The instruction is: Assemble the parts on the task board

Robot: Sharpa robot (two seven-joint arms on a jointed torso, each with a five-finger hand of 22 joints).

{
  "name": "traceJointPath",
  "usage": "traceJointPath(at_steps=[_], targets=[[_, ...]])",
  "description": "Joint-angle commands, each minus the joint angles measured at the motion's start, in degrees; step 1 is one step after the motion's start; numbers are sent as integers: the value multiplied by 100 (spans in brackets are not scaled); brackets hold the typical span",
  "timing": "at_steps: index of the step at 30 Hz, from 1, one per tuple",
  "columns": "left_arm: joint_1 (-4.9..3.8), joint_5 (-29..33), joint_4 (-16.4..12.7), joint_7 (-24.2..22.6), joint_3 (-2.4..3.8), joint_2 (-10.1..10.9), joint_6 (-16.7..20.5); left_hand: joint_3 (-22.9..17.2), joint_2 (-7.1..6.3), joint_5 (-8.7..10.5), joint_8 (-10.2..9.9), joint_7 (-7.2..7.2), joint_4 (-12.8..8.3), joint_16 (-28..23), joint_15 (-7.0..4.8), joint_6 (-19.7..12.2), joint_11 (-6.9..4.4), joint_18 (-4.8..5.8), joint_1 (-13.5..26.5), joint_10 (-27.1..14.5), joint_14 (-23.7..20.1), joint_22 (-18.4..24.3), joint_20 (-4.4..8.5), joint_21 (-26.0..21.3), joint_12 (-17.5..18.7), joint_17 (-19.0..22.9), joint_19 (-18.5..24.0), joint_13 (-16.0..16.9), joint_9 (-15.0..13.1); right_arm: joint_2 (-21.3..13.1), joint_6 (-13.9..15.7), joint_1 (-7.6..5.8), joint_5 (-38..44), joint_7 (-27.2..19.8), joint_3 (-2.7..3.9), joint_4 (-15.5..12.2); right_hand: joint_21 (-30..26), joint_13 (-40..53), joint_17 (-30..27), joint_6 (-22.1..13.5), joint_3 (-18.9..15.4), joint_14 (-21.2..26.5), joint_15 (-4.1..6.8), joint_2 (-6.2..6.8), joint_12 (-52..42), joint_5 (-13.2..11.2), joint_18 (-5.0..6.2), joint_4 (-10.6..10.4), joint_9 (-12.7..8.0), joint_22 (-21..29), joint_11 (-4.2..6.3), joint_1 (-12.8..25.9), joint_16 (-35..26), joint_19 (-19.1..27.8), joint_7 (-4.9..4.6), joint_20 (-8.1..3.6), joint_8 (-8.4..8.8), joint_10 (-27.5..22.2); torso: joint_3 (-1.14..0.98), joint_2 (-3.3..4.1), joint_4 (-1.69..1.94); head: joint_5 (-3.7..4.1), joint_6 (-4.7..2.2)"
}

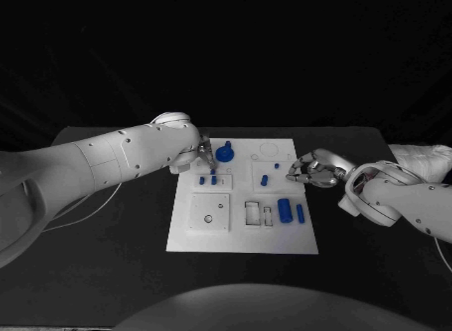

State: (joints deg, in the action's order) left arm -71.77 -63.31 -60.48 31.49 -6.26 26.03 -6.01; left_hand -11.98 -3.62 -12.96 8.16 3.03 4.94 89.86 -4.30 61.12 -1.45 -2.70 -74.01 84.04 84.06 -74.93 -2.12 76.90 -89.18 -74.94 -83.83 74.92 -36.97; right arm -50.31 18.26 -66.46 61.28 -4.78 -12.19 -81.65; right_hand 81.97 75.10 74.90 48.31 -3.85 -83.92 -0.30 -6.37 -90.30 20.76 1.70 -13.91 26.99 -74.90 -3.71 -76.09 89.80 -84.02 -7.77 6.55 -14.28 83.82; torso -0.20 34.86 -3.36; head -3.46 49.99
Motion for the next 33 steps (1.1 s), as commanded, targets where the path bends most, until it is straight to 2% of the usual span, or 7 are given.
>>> traceJointPath(at_steps=[1,5,9,17,21,27,33], targets=[[-13,-53,-245,-467,5,133,579,-28,18,44,31,-15,-14,14,5,68,4,-7,-47,556,594,-1140,-5,9,-39,-1506,-48,1459,12,-5,-60,15,4,-18,0,7,-43,1490,1510,34,38,-608,-10,16,30,30,78,-7,-10,-1180,-9,-56,20,50,-3,14,26,618,2,4,-4,5,1],[-12,-3,-544,-844,0,351,886,-74,23,12,61,-39,-55,14,-4,123,-12,-12,-177,543,594,-1135,-2,-11,-24,-1506,-37,1441,33,-29,-68,28,-6,-19,0,10,-43,1490,1510,34,38,-608,-10,16,30,30,78,-7,-10,-1180,-9,-56,20,50,-3,14,26,618,8,4,1,11,1],[-4,145,-777,-1287,-19,556,1172,-129,36,-85,87,-50,-62,14,-9,147,-22,-24,-307,304,594,-1119,2,-74,246,-1506,1,1137,59,-60,-73,45,-13,-19,-1,24,-44,1490,1510,34,38,-608,-10,16,30,30,78,-7,-10,-1180,-9,-56,20,50,-3,14,26,618,1,-2,12,24,1],[5,283,-879,-1787,-53,725,1619,19,-61,-7,-342,242,303,14,170,-466,211,-14,-186,294,594,-1118,-120,-86,271,-1506,35,1107,525,-70,-85,88,-38,-28,-1,62,-51,1490,1510,33,39,-608,-11,16,30,29,80,-7,-11,-1177,-9,-57,20,55,-4,14,27,618,-1,-3,11,5,1],[6,-5,-906,-1424,-57,735,1478,222,-65,1,-155,165,588,14,155,-163,170,1,14,590,594,-1150,-146,41,-76,-1506,-27,1500,595,-78,-90,102,-42,-31,-1,66,-51,1490,1510,33,39,-608,-11,16,30,29,80,-7,-11,-1177,-9,-57,20,55,-4,14,27,618,1,0,0,-5,1],[7,-428,-925,-354,-58,678,762,579,-34,201,164,34,1090,14,66,183,63,11,522,596,594,-1169,-81,127,-82,-1506,-77,1508,528,-86,-96,109,-44,-31,-1,64,-51,1490,1510,33,39,-608,-11,16,30,29,80,-7,-11,-1177,-9,-57,20,55,-4,14,27,618,-4,1,-6,6,1],[8,-545,-906,469,-58,607,150,746,11,441,127,42,1167,14,54,144,61,4,738,596,594,-1158,-61,97,-82,-1506,-68,1508,578,-80,-99,111,-44,-30,-1,64,-51,1490,1510,33,39,-608,-11,16,30,29,80,-7,-11,-1177,-9,-57,20,55,-4,14,27,618,-7,1,-11,-2,1]])
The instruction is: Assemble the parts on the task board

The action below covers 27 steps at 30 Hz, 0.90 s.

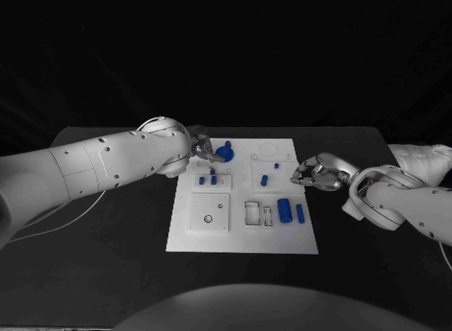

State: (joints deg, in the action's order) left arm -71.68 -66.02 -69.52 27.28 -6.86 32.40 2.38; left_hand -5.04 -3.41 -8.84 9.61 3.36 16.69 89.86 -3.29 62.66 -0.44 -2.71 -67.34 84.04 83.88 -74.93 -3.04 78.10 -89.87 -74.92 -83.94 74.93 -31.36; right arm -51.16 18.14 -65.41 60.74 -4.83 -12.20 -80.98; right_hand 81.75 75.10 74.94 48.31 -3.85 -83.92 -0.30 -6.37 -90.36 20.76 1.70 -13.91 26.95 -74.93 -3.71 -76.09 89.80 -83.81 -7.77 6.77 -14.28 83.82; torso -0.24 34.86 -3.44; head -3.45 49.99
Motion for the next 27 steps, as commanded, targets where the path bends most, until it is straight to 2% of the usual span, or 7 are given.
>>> traceJointPath(at_steps=[1,5,12,17,23,27], targets=[[-1,-281,1,983,2,-38,-741,80,-5,45,-24,9,-7,14,-48,-3,-40,5,109,596,612,-1157,33,-24,-13,-1508,-57,1507,27,6,-87,6,9,-25,0,-1,-28,1490,1506,33,39,-608,-10,16,36,29,80,-7,-7,-1174,-9,-57,20,34,-4,-7,27,618,-3,1,-1,2,1],[-1,-299,44,1289,3,-85,-894,164,14,114,-39,3,-7,14,-53,29,-44,3,211,596,612,-1154,38,-32,-13,-1508,-58,1507,59,12,-87,7,9,-27,0,5,-28,1490,1506,33,39,-608,-10,16,36,29,80,-7,-7,-1174,-9,-57,20,34,-4,-7,27,618,5,-3,4,1,1],[-1,-322,101,1492,5,-136,-1009,226,70,145,50,-51,-24,14,-79,194,-82,0,232,596,612,-1151,58,-44,-13,-1508,-58,1507,20,16,-87,11,8,-32,0,10,-34,1490,1506,30,42,-608,-12,13,36,28,81,-8,-9,-1172,-11,-58,20,39,-6,-7,31,618,4,-1,7,7,1],[-1,-301,94,1458,5,-131,-1056,228,76,144,58,-55,-25,14,-82,204,-85,-2,230,596,612,-1148,60,-54,-13,-1508,-54,1507,14,19,-89,13,8,-32,0,11,-34,1490,1506,30,42,-608,-12,13,36,28,81,-8,-9,-1172,-11,-58,20,39,-6,-7,31,618,2,0,8,-1,1],[1,-26,82,1250,5,-122,-996,208,143,103,65,-75,-48,14,-96,232,-104,-4,151,596,612,-1145,73,-66,-13,-1508,-49,1507,11,32,-89,15,8,-31,0,17,-34,1490,1506,30,42,-608,-12,13,36,28,81,-8,-9,-1172,-11,-58,20,39,-6,-7,31,618,-1,-5,9,-2,1],[2,200,55,1070,4,-117,-929,242,172,76,-132,-4,-35,14,-72,35,-59,-7,117,596,612,-1138,67,-101,-13,-1508,-31,1507,156,36,-94,18,8,-28,0,20,-36,1490,1506,29,45,-608,-12,12,36,30,82,-7,-10,-1172,-11,-61,20,40,-7,-6,33,618,2,-4,8,-11,1]])
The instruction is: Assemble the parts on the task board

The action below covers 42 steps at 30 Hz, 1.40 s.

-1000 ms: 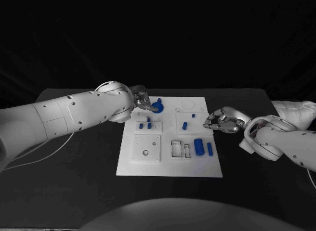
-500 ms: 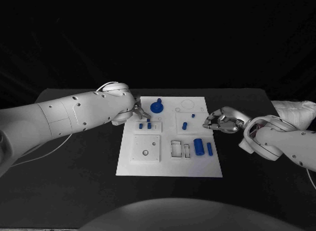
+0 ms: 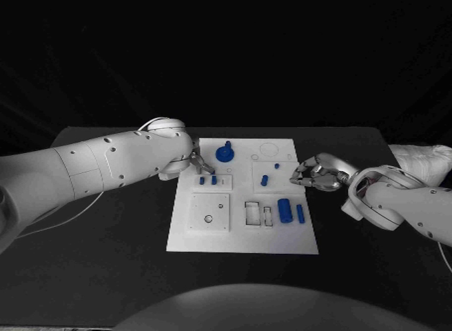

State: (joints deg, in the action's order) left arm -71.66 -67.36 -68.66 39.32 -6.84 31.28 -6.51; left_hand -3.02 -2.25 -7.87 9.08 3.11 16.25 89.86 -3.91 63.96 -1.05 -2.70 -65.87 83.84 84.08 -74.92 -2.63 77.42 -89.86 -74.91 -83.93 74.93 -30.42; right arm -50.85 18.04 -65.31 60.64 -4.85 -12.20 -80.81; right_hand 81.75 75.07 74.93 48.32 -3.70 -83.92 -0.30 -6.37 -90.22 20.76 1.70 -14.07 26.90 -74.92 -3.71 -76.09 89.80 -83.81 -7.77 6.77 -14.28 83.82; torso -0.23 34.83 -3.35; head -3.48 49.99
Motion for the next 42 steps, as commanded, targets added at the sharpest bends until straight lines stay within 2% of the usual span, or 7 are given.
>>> traceJointPath(at_steps=[1,6,16,21,32,42], targets=[[1,380,-35,-174,2,-6,-24,54,64,-12,-147,49,11,14,7,-158,24,-6,-38,616,592,-1138,15,-36,-14,-1509,-29,1507,122,6,-85,9,19,-25,-1,4,-36,1493,1507,29,29,-608,-12,12,22,30,82,8,-5,-1173,-11,-61,20,40,-7,-6,33,618,2,-2,1,-5,1],[5,641,-44,-351,1,-10,34,120,107,38,-404,158,12,14,87,-370,120,-10,-77,616,592,-1130,-48,-72,-14,-1509,-7,1507,395,5,-89,11,18,-20,-1,8,-36,1493,1507,29,29,-608,-12,12,22,30,82,8,-5,-1173,-11,-61,20,40,-7,-6,33,618,-3,-1,-4,-12,1],[12,864,-16,-493,0,-38,28,173,172,-43,-550,233,1,14,147,-499,188,-19,-153,591,592,-1120,-110,-113,13,-1509,17,1476,675,8,-90,14,18,-15,-1,9,-43,1493,1507,27,35,-608,-13,5,22,32,83,10,-6,-1171,-11,-67,20,45,-7,-6,36,618,-2,4,-5,-7,1],[17,887,58,-508,-1,-100,-10,203,219,-107,-556,292,-1,14,193,-677,240,-39,-204,433,592,-1094,-154,-209,176,-1509,68,1282,889,12,-89,15,18,-16,-1,10,-41,1493,1507,26,41,-608,-13,0,22,34,83,12,-7,-1172,-11,-73,20,43,-7,-5,37,618,-3,-1,-1,-14,1],[26,918,98,-586,0,-200,69,204,268,-234,-535,296,-13,14,203,-660,247,-38,-267,441,592,-1098,-173,-199,170,-1509,64,1290,1011,5,-81,15,18,-15,-1,8,-41,1493,1507,26,41,-608,-13,0,22,34,83,12,-7,-1172,-11,-73,20,43,-7,-5,37,618,-4,1,-5,-14,1],[27,931,126,-649,2,-275,200,201,284,-260,-548,312,-39,14,210,-715,258,-38,-345,443,592,-1099,-182,-194,169,-1509,61,1290,1114,0,-78,15,18,-15,-1,5,-44,1493,1507,24,45,-608,-14,-3,22,34,83,14,-8,-1171,-12,-77,20,45,-8,-5,40,618,-3,0,-1,-8,1]])
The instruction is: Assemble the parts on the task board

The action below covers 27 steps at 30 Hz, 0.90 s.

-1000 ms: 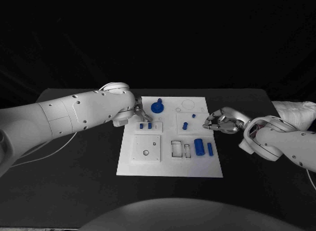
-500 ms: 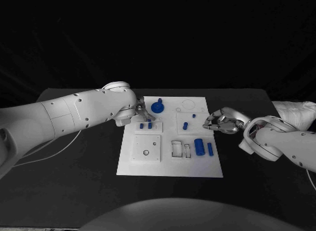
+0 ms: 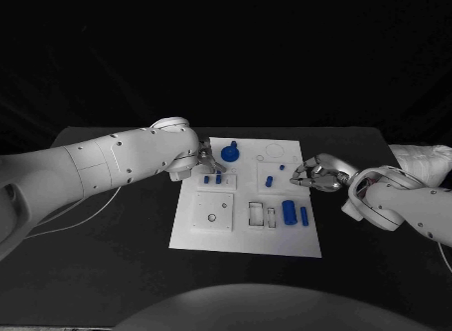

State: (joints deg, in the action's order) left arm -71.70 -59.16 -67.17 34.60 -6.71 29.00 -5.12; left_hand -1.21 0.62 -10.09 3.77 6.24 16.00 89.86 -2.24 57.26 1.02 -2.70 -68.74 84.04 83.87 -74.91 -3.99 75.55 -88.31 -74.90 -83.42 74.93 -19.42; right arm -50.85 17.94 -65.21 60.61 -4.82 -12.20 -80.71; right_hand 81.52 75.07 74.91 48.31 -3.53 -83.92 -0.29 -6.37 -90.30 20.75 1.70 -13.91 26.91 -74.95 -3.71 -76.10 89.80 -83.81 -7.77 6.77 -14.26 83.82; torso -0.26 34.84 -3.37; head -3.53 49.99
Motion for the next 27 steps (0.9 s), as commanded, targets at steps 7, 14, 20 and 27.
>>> traceJointPath(at_steps=[7,14,20,27], targets=[[30,134,-46,-206,-8,-70,105,10,13,-91,19,-15,-39,14,41,33,43,-33,-140,446,613,-1110,-49,26,-10,-1510,-9,1317,81,-4,-65,5,21,-19,-1,-4,-21,1493,1509,24,29,-608,-14,-3,30,34,83,-2,-10,-1168,-12,-77,20,45,-8,-5,39,618,2,-3,0,0,1],[27,-110,-91,-82,0,-12,201,39,-15,-91,220,-136,-58,14,-28,492,-51,-33,-261,464,613,-1114,-2,42,-29,-1510,-24,1338,127,-8,-49,5,21,-32,-1,-4,-22,1493,1509,24,31,-608,-14,-5,30,34,83,-3,-10,-1168,-12,-77,20,46,-8,-5,39,618,-2,-6,-1,14,1],[-19,-411,-240,-97,22,166,404,98,-66,-82,427,-204,-57,14,-82,608,-113,-33,-306,463,613,-1113,50,39,-27,-1510,-23,1336,39,-9,-3,5,21,-71,-1,-1,-22,1493,1509,23,32,-608,-14,-7,30,33,83,-4,-11,-1168,-13,-77,20,46,-9,-4,40,618,-4,-15,-5,25,1],[-312,-492,-540,-262,34,408,556,128,-85,-124,821,-299,-126,14,-145,633,-188,-24,-505,523,613,-1127,113,84,-91,-1510,-41,1412,-215,-19,88,6,20,-126,-1,-14,-15,1493,1509,25,30,-608,-14,-6,30,30,81,-8,-11,-1171,-14,-72,20,40,-11,-4,41,618,4,-1,-7,75,1]])
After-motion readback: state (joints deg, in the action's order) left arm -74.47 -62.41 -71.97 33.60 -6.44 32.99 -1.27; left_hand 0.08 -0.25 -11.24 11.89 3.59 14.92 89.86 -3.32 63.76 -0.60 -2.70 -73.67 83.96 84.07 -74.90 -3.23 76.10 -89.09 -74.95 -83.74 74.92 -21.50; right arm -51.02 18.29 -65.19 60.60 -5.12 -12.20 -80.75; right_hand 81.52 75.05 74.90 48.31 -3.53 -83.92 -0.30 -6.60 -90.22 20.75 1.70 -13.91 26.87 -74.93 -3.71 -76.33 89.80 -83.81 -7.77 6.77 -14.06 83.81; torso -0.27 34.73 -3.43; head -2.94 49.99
